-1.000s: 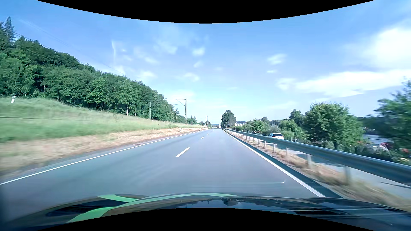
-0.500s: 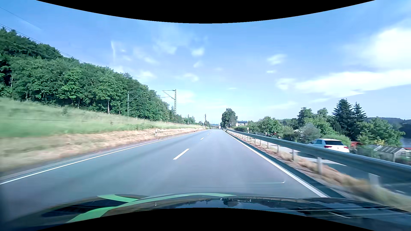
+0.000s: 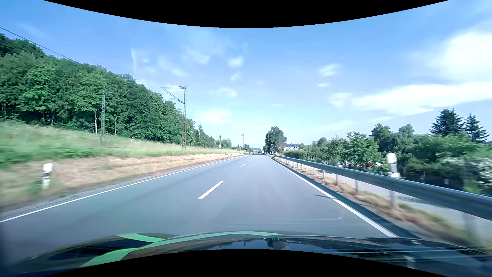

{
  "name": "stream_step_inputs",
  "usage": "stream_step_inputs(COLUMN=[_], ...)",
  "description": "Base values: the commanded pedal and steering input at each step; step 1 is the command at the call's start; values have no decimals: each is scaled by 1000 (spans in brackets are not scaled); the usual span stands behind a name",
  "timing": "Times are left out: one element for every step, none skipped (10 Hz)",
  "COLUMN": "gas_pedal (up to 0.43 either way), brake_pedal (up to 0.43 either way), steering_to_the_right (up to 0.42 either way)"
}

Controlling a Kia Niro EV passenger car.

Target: Follow the waypoints while adhering to traffic rules and regulations

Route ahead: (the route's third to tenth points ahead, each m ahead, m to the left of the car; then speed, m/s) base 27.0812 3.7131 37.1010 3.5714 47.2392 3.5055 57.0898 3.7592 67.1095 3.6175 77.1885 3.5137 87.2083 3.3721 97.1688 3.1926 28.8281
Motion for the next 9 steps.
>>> stream_step_inputs(gas_pedal=[157, 150, 47, 20, 0, 0, 0, 0, 0], brake_pedal=[0, 0, 0, 0, 0, 0, 0, 0, 0], steering_to_the_right=[0, 0, 0, 0, 0, 0, 0, 0, 0])
